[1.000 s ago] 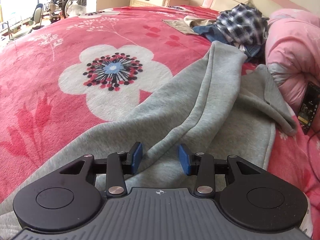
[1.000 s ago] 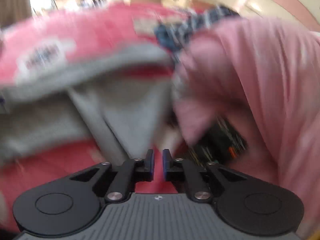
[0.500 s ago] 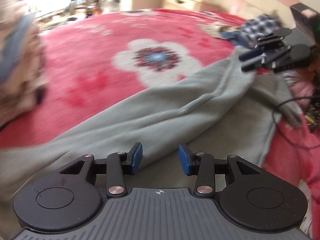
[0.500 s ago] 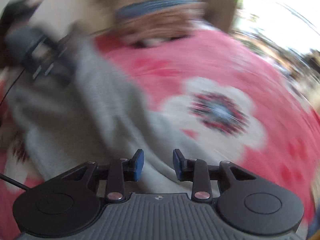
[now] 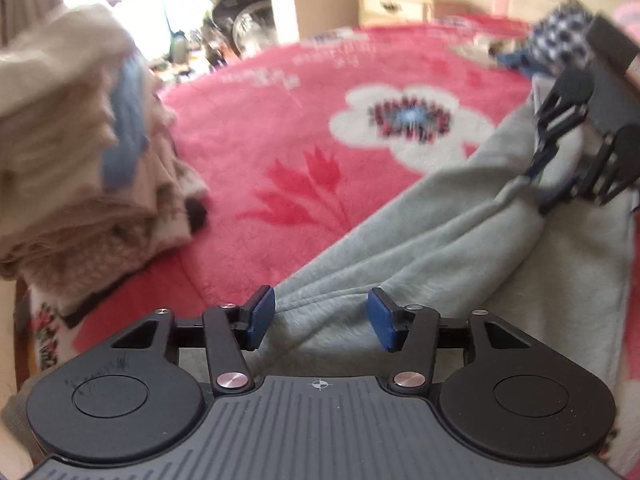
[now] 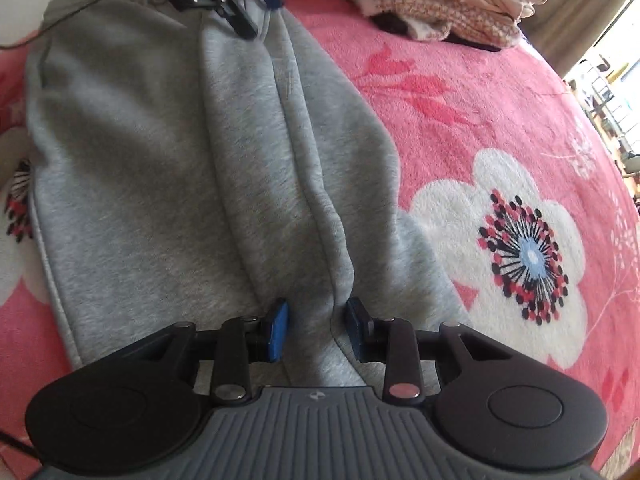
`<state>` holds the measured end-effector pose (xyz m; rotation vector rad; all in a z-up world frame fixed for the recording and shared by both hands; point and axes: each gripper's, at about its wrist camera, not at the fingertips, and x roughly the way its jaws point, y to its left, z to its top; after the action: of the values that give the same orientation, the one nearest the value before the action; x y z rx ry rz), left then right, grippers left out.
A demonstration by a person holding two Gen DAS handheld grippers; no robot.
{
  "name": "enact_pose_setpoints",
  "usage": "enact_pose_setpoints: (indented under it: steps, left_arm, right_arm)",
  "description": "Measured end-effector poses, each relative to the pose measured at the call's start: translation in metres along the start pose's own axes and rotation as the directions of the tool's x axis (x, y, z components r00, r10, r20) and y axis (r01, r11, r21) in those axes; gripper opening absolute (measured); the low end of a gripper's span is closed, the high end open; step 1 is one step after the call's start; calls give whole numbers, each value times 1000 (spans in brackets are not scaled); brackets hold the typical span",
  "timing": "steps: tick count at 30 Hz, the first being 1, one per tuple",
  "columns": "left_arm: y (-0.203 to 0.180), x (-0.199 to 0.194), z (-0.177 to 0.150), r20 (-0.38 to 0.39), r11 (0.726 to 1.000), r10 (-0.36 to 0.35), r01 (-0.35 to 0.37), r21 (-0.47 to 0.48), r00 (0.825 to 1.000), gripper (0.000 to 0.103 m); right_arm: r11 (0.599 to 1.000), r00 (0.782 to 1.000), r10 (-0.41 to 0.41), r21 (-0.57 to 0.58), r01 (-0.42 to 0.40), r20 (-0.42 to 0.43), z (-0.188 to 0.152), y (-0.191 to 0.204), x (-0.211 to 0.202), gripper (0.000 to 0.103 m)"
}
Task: Fold clothes
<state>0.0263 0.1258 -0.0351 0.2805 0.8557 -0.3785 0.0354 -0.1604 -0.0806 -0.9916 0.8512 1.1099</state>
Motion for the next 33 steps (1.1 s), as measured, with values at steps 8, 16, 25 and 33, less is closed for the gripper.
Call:
enact_pose_setpoints:
  steps: [8, 16, 25, 33]
  left_arm:
    - [-5, 5, -20, 24, 998, -53, 53, -14, 998, 18]
    - [-3, -18, -16, 127, 994, 83, -74, -75, 988, 0]
    - [51, 14, 12, 95, 934, 308, -281, -221, 947, 0]
    - [46, 9, 5, 80, 943, 279, -257, -211, 957, 10]
  right_arm:
    - [990, 988, -126, 69, 120, 94, 6, -2, -55, 7]
    - [932, 906, -363, 111, 346, 217, 47, -46, -71, 6]
    - [873, 881, -458, 244, 422, 115, 94, -139, 42, 7]
    - [851, 896, -440, 346, 394, 62, 93, -158, 110, 21]
